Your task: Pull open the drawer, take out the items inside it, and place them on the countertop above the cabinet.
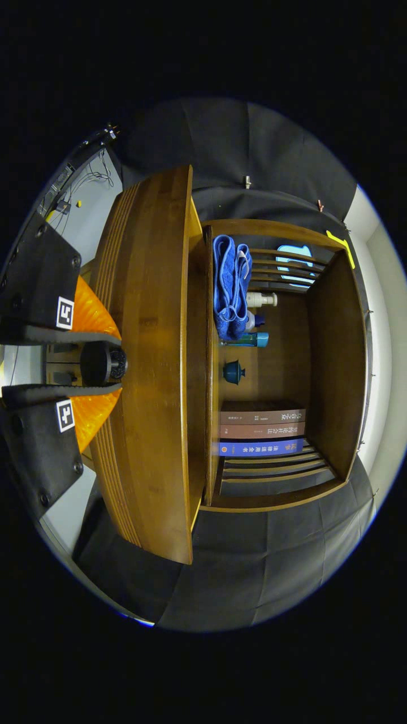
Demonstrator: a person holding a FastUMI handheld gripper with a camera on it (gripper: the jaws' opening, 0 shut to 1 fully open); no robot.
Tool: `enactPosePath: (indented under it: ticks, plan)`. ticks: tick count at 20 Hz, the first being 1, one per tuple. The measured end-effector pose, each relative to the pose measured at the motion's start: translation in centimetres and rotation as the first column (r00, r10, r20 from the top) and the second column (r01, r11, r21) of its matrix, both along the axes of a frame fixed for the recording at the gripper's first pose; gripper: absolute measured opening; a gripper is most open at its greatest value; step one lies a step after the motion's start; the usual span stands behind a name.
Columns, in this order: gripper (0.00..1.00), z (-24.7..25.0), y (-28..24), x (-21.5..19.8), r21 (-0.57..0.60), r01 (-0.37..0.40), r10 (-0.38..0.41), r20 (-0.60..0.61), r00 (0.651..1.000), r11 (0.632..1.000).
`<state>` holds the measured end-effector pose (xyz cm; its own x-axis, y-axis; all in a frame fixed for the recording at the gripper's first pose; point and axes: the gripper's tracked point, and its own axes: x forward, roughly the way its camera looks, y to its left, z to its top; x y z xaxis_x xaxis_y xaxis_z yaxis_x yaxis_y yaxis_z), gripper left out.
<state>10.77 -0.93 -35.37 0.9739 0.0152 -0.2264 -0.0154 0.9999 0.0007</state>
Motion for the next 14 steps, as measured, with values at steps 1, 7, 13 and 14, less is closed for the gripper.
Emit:
enactPosePath:
  ticks: [1, 7, 13, 14]
  plan:
    - [0.31, -0.2, 0.0, -0.4, 0.003, 0.0, 0.0, -0.005, 1.0, 1.0]
    - [0.3, -0.7, -0.1, -1.9, 0.0, 0.0, 0.0, -0.013, 1.0, 1.0]
    - [0.42, -1.0, 0.1, -2.7, -0.007, -0.024, 0.024, -0.033, 0.999, 1.0]
    - [0.53, -0.7, 0.1, -3.4, -0.01, -0.021, 0.02, -0.029, 0.999, 1.0]
